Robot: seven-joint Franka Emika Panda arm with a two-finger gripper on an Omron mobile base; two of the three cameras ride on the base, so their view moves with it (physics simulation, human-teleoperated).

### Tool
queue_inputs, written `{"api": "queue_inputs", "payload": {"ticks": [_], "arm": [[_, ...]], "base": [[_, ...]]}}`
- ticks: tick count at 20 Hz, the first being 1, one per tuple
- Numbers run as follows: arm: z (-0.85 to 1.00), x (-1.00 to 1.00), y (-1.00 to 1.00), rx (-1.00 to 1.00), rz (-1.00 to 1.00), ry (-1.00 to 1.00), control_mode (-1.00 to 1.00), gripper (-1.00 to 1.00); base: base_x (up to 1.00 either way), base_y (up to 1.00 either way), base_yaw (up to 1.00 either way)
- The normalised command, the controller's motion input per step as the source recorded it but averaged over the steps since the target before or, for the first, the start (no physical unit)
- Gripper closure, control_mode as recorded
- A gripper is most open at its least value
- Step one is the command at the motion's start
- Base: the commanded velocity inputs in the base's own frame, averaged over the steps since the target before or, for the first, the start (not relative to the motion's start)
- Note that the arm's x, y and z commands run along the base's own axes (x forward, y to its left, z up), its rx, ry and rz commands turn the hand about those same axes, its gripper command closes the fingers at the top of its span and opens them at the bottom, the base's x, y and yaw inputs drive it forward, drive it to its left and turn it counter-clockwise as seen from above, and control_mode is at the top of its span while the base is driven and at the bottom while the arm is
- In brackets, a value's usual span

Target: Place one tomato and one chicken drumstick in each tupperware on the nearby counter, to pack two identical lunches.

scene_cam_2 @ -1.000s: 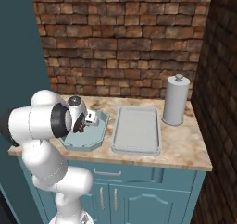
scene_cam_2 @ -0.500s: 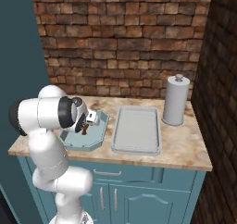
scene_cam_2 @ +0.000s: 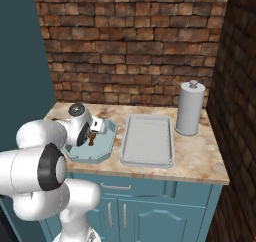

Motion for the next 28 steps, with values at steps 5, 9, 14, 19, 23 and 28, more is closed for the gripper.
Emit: {"api": "queue_inputs", "payload": {"ticks": [5, 9, 14, 19, 23, 28], "arm": [[0.92, -0.49, -0.38, 0.0, 0.0, -0.05, -1.0, -1.0], [0.93, -0.5, -0.27, 0.0, 0.0, -0.01, -1.0, -1.0], [0.87, -0.59, -0.19, 0.0, 0.0, -0.04, -1.0, -1.0], [0.7, -0.8, -0.04, -0.01, 0.0, -0.01, -1.0, -1.0], [0.5, -0.99, -0.09, -0.02, 0.0, 0.0, -1.0, -1.0], [0.31, -1.0, -0.08, -0.01, 0.0, 0.0, -1.0, -1.0]], "base": [[0.0, 0.0, 0.0], [0.0, 0.0, 0.0], [0.0, 0.0, 0.0], [0.0, 0.0, 0.0], [0.0, 0.0, 0.0], [0.0, 0.0, 0.0]]}}
